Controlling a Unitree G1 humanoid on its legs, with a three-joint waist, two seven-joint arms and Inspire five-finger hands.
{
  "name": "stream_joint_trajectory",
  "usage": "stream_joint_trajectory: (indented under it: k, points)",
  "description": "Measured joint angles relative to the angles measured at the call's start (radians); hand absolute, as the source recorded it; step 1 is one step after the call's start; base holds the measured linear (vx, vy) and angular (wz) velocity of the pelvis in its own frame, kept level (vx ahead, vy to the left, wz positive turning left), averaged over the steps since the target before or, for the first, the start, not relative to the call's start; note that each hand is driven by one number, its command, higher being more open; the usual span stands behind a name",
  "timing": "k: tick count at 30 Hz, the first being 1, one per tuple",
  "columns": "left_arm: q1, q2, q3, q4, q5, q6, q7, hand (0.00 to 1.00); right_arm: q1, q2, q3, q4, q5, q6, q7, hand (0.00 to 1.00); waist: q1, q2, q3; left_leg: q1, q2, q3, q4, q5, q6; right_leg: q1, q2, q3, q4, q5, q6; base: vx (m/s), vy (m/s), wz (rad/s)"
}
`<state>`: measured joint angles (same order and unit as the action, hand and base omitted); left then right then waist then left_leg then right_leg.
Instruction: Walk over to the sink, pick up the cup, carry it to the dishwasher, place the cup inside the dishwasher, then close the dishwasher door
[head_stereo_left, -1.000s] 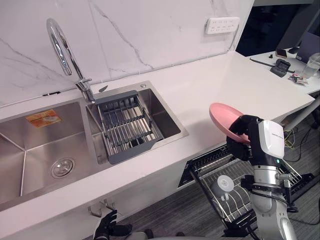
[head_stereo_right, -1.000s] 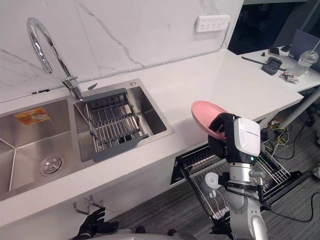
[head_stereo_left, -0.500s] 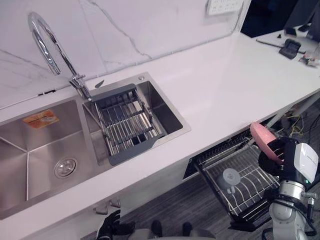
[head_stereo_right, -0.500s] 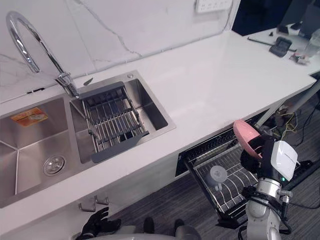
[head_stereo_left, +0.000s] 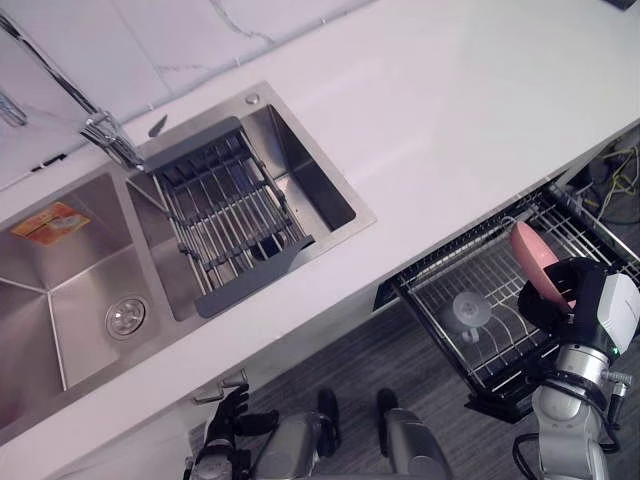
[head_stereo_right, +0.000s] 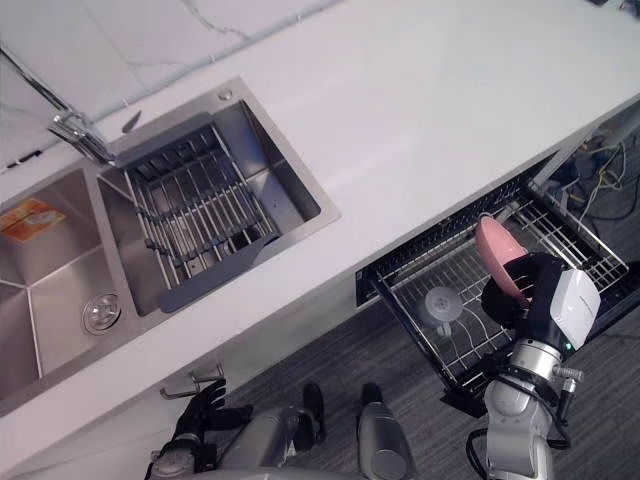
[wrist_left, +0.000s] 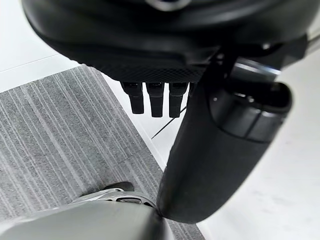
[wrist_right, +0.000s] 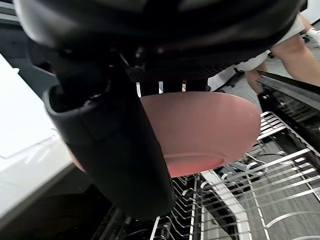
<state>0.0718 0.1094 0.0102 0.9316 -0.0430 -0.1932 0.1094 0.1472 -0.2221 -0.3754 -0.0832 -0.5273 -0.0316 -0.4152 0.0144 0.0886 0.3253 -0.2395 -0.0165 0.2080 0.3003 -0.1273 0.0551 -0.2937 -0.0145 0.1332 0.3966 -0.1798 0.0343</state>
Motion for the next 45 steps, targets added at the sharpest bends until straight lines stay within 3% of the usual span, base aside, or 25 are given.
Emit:
stream_joint_trajectory:
  k: [2,11,19,20,30,34,39,45]
  points:
    - [-0.022,-0.003,-0.002,-0.017,-0.032,-0.002,0.007,0.9,-0.054,-0.024,-0.001,0.038,0.038,0.0,-0.007,0.3,0.001,0.001,0.038,-0.019,0.002,0.004,0.02,-0.004,0.003,-0.018,0.001,0.003,0.014,0.0,0.0,-0.05,0.007,-0.03]
    - [-0.1,-0.054,-0.05,-0.032,-0.08,-0.025,0.017,0.9,-0.234,-0.114,-0.001,0.237,0.177,-0.001,-0.007,0.3,0.013,0.006,0.1,-0.087,0.008,0.031,0.051,-0.01,0.006,-0.094,0.006,0.028,0.05,0.002,0.004,-0.03,0.009,-0.06]
    - [-0.113,-0.061,-0.056,-0.032,-0.102,-0.032,0.018,0.9,-0.35,-0.151,-0.013,0.423,0.297,-0.002,0.009,0.3,0.017,0.013,0.122,-0.101,0.008,0.031,0.05,-0.009,0.006,-0.113,0.007,0.029,0.053,0.001,0.003,0.02,-0.004,0.0]
    - [-0.116,-0.061,-0.055,-0.031,-0.102,-0.032,0.018,0.9,-0.364,-0.155,-0.013,0.436,0.304,-0.001,0.016,0.9,0.018,0.013,0.129,-0.102,0.008,0.031,0.049,-0.009,0.006,-0.115,0.007,0.029,0.054,0.001,0.003,0.0,0.0,0.0]
    - [-0.133,-0.07,-0.055,-0.03,-0.103,-0.032,0.018,0.9,-0.403,-0.167,-0.043,0.462,0.304,0.01,0.019,0.9,0.02,0.015,0.133,-0.108,0.0,0.025,0.032,0.0,0.008,-0.125,0.0,0.024,0.057,0.0,0.003,0.0,-0.003,0.02]
    - [-0.137,-0.075,-0.055,-0.032,-0.103,-0.032,0.019,0.9,-0.368,-0.166,-0.045,0.357,0.3,0.019,0.015,0.9,0.021,0.014,0.133,-0.096,-0.002,0.023,0.023,0.002,0.008,-0.115,-0.002,0.021,0.054,0.0,0.003,0.0,0.0,0.0]
    - [-0.137,-0.078,-0.055,-0.031,-0.1,-0.022,0.019,0.9,-0.245,-0.116,-0.061,0.086,0.252,0.022,-0.024,0.9,0.016,0.01,0.135,-0.057,-0.002,0.015,0.009,0.002,0.008,-0.067,-0.005,0.008,0.032,0.0,0.003,0.02,-0.004,0.05]
    - [-0.138,-0.074,-0.055,-0.034,-0.091,-0.021,0.019,0.9,-0.167,-0.044,-0.078,0.056,0.215,0.023,-0.033,0.9,0.015,-0.002,0.141,-0.034,0.005,0.029,0.007,0.002,0.008,-0.034,-0.013,-0.012,0.022,0.0,0.003,-0.01,0.003,0.1]
